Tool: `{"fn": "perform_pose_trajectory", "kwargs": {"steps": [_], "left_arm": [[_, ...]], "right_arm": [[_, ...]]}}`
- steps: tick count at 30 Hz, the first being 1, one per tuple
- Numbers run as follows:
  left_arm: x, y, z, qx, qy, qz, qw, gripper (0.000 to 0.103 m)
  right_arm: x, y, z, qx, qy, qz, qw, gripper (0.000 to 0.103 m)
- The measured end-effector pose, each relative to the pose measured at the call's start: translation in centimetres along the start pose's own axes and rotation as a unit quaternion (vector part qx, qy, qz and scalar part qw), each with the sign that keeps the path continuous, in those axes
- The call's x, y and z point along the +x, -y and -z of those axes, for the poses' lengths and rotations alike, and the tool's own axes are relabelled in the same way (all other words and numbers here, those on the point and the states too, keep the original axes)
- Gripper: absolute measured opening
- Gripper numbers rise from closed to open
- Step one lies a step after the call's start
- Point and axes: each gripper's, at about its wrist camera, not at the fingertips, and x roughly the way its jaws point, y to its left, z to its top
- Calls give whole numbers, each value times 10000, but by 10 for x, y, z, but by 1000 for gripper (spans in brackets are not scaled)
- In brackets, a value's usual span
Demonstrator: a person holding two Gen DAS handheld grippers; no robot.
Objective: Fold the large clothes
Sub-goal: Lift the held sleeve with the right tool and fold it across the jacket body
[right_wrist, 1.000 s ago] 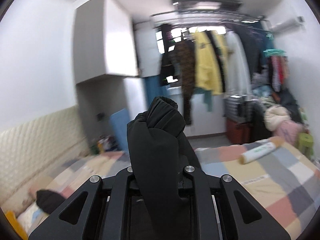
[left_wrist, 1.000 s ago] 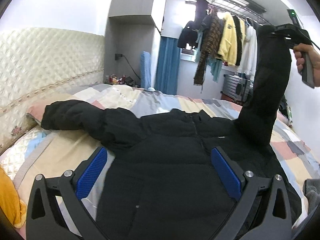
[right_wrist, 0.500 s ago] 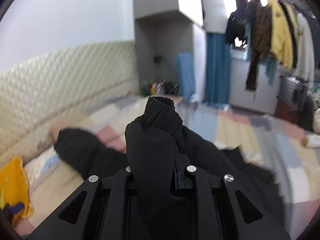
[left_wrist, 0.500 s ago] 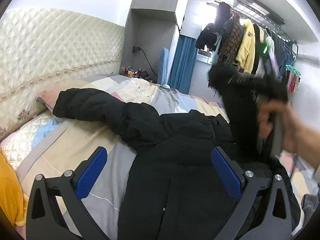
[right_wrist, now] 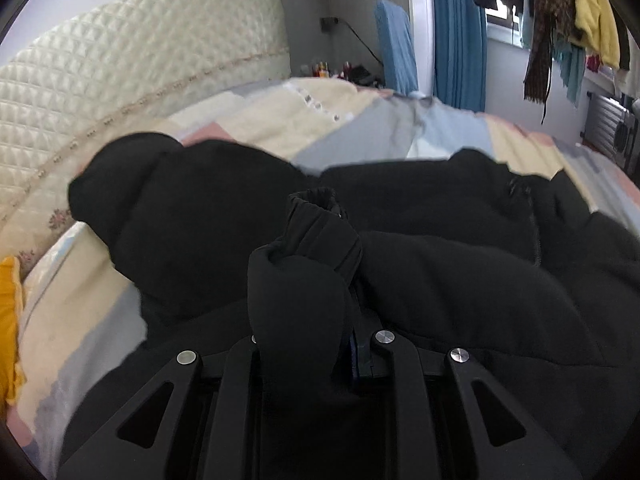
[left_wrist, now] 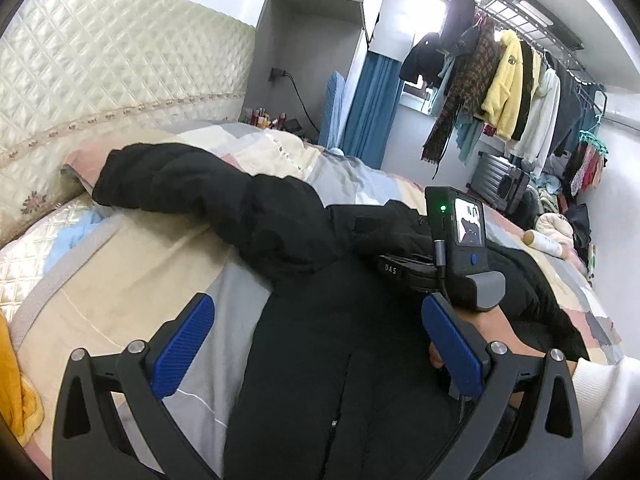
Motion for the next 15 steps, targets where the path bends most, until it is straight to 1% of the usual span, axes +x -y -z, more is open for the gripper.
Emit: {"fn": "perform_pose_trajectory", "kwargs": {"steps": [3, 7, 10, 11, 12, 13, 14, 15], "left_arm": [[8, -4, 2, -104, -106, 46, 9999, 103], [9, -6, 2, -183, -111, 81, 9997, 103], [9, -5, 2, -180, -108, 96, 9997, 103], [9, -6, 2, -176, -105, 101, 9997, 103], [9, -6, 2, -168, -100, 104, 9998, 103], [9, -6, 2, -166, -96, 108, 9998, 103], [8, -7, 2, -166, -87, 117, 9998, 103], [8, -7, 3, -166, -86, 117, 9998, 103]], "right_arm": [[3, -1, -1, -8, -41, -11, 10000, 16], [-7, 2, -5, -21, -45, -35, 10000, 18], [-20, 0, -12, -90, -79, 29, 9999, 25], [-26, -1, -15, -113, -99, 34, 9999, 30], [-30, -2, -18, -113, -123, -12, 9999, 37], [-34, -2, -20, -107, -150, -62, 9998, 42], [-39, -3, -23, -105, -175, -105, 9997, 52], [-46, -4, -26, -124, -184, -96, 9997, 60]]}}
